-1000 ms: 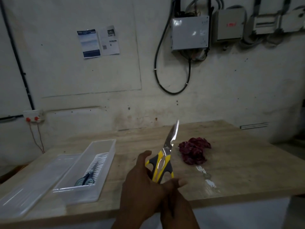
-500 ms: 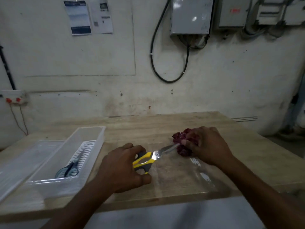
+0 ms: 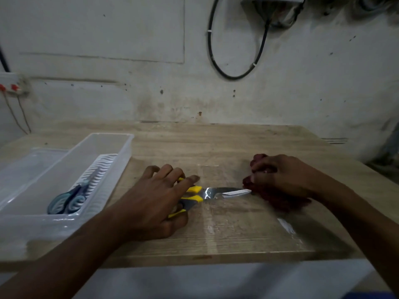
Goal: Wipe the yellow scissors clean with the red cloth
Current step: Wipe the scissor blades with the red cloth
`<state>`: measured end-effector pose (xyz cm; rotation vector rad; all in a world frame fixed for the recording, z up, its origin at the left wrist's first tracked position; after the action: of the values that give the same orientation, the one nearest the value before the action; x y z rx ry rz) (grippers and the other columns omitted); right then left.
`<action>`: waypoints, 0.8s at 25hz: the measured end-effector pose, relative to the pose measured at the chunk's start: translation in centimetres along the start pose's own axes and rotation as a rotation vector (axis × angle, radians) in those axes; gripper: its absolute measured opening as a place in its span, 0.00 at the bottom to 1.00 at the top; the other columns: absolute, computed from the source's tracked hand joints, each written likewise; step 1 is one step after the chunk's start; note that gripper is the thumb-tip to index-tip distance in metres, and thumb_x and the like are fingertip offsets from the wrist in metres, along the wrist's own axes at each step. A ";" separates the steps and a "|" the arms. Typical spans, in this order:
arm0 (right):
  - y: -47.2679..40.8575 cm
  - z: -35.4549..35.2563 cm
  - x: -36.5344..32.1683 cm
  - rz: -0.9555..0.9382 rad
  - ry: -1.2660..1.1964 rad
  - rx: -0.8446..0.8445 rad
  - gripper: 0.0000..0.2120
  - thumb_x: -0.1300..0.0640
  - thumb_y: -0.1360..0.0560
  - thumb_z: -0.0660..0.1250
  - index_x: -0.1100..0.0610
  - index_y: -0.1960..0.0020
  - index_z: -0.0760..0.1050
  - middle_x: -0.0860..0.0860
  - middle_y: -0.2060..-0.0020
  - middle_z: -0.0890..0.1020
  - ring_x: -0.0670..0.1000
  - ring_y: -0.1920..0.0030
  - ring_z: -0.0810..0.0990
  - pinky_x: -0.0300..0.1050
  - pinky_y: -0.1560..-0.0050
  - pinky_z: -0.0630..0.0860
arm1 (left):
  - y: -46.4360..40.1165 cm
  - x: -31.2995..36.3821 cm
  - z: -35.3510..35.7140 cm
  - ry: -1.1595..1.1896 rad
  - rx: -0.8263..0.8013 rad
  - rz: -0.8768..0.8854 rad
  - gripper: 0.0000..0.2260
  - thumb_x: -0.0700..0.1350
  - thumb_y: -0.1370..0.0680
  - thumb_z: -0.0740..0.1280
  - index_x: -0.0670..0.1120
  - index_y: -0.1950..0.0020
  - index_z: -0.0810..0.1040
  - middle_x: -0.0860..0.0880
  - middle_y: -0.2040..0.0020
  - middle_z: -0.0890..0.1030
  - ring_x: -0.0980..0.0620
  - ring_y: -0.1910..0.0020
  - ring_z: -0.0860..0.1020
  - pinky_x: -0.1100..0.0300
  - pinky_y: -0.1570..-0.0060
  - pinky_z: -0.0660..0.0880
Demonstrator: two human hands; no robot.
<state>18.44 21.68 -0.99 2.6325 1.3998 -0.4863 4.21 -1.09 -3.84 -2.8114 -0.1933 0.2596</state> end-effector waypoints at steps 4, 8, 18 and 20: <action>-0.4 0.0 -0.4 -0.041 0.191 0.066 0.18 0.32 0.33 0.76 0.46 0.61 0.84 0.44 0.57 0.83 0.47 0.55 0.80 0.45 0.58 0.77 | -0.6 0.0 0.0 -0.007 0.049 0.025 0.31 0.68 0.19 0.48 0.53 0.26 0.73 0.51 0.42 0.78 0.49 0.45 0.75 0.51 0.49 0.73; 0.3 0.7 -1.9 -0.138 0.258 -0.019 0.17 0.36 0.31 0.76 0.41 0.45 0.82 0.42 0.42 0.76 0.49 0.39 0.71 0.53 0.40 0.76 | -0.4 0.5 -0.3 0.009 0.099 0.081 0.29 0.68 0.19 0.52 0.53 0.29 0.75 0.50 0.44 0.78 0.49 0.48 0.75 0.53 0.53 0.72; 4.9 0.5 -8.5 -0.296 -0.296 0.191 0.09 0.54 0.33 0.83 0.45 0.57 0.86 0.37 0.65 0.85 0.33 0.57 0.82 0.27 0.59 0.74 | -0.3 0.8 -0.2 0.002 0.101 0.078 0.27 0.68 0.22 0.59 0.55 0.31 0.78 0.51 0.47 0.79 0.50 0.50 0.75 0.55 0.54 0.72; 4.5 2.9 -10.0 -0.339 -0.265 0.112 0.06 0.54 0.32 0.83 0.46 0.58 0.87 0.38 0.64 0.84 0.35 0.56 0.81 0.28 0.58 0.75 | -0.3 0.9 -0.3 -0.011 0.101 0.085 0.26 0.67 0.23 0.61 0.54 0.32 0.79 0.51 0.47 0.79 0.49 0.51 0.75 0.54 0.55 0.72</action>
<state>16.32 10.56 -0.57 2.3011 1.7744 -0.9370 5.15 -0.78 -3.63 -2.7222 -0.0607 0.2953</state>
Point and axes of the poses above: each hand's wrist, its own y-axis away from the middle knuckle, its own z-axis out of the palm, x = y × z, the point moved 8 cm from there along -y, towards the middle knuckle
